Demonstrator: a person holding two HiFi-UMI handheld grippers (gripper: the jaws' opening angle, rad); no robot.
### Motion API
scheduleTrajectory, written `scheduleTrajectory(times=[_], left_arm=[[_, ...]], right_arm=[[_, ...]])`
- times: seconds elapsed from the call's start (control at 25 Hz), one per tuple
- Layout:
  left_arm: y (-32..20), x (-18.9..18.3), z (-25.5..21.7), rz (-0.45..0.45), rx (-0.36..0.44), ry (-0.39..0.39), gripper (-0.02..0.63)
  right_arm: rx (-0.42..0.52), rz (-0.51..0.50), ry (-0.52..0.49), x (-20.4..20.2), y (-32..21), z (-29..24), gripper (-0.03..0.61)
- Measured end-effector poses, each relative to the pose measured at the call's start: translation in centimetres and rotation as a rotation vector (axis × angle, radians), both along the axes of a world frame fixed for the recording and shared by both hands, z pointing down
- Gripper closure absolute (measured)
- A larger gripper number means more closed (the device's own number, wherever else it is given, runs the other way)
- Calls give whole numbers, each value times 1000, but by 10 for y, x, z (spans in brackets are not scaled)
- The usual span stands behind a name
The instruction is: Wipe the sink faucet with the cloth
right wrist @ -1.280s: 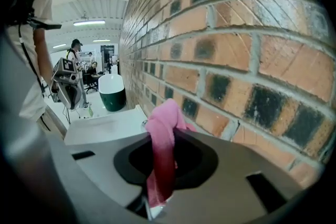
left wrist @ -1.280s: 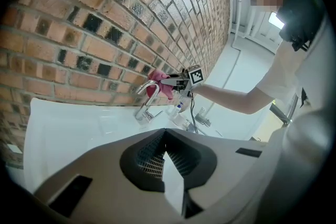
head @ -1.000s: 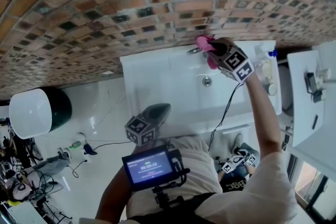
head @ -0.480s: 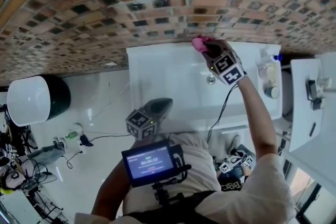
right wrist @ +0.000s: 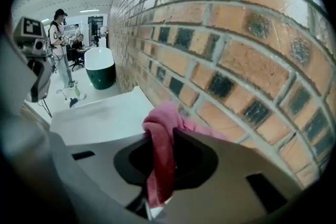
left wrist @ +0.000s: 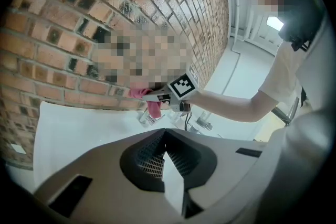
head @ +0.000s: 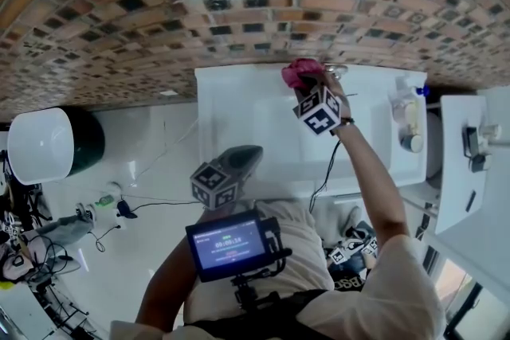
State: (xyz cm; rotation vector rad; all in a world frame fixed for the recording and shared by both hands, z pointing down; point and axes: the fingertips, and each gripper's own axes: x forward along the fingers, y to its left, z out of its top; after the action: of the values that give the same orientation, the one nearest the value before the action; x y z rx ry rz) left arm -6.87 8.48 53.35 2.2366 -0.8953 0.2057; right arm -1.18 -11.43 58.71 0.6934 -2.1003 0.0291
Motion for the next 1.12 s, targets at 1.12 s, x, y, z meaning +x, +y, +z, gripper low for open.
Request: scheduleTrajectory(times=[1.12], left_arm=[[1,9,11,30,-20,-16,612]], right_arm=[[-494,476,-359,36,108,112,511]])
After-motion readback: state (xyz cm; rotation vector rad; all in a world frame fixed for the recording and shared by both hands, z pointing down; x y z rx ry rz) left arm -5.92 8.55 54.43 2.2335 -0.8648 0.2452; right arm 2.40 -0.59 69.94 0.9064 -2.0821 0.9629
